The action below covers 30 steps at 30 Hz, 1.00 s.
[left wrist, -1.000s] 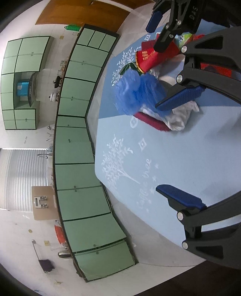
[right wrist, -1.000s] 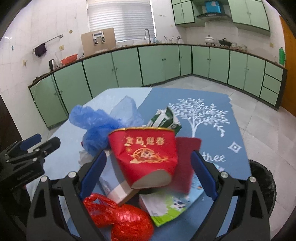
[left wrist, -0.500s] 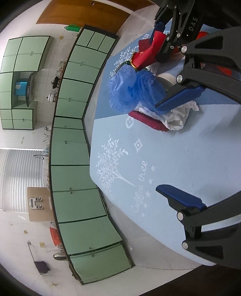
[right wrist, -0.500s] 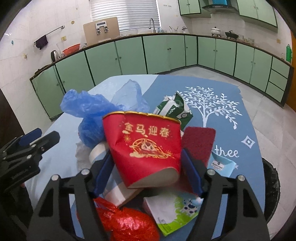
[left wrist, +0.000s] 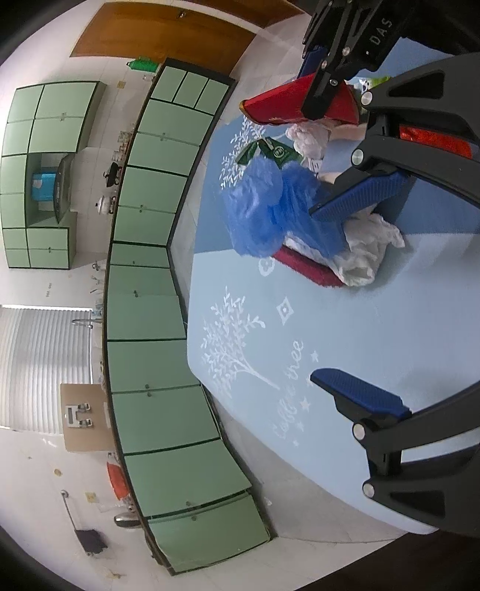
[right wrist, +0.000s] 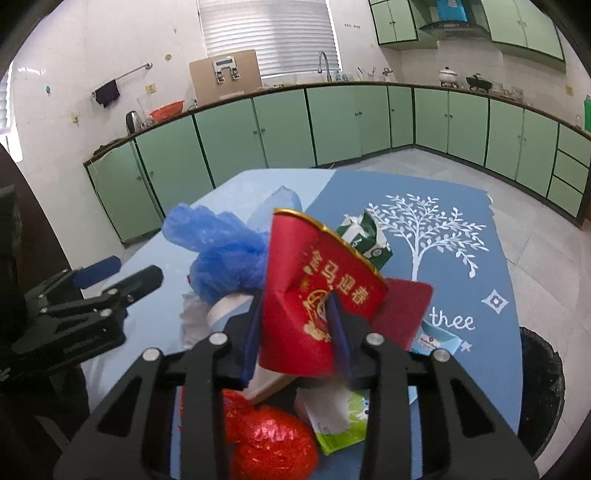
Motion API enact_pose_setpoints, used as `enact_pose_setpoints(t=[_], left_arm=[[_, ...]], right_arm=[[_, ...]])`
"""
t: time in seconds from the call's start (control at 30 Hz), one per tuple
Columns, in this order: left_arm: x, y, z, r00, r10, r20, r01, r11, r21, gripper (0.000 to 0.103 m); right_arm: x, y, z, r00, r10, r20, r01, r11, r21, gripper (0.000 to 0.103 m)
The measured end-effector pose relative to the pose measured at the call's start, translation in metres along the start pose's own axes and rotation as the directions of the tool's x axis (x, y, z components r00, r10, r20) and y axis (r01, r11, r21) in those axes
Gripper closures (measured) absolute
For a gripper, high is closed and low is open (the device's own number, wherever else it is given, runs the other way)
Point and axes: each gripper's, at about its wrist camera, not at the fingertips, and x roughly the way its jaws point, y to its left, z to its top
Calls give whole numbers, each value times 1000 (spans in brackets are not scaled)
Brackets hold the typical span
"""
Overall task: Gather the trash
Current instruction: 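Grasp the red paper cup with the right tool while the left grasps the blue bag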
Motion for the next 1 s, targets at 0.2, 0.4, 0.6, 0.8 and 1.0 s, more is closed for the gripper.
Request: enact_pose_setpoints(t=[0.2,0.4,0.6,0.8,1.0], left_arm=[[-2,-9,6,1000,-25,12,25,1000,-5,23],[0,-23,17,997,-76,31,76,997,5,23],[17,-46,26,993,-117,19,117,993,34,28],[43,-59,26,990,-134,-45,136,990,42,80],[24,-62,26,991,-124,44,122,991,57,99]], right_arm=[[-15,0,8,999,15,39,-14,1000,-5,77],[-28,-7,14,997,1,74,-1,1000,5,78],[-29,-23,16,996,-38,80,36,999,25,78],[-24,-34,12,996,-59,67,57,998,32,78],[-26,-35,15,995,-65,78,63,998,25,78]])
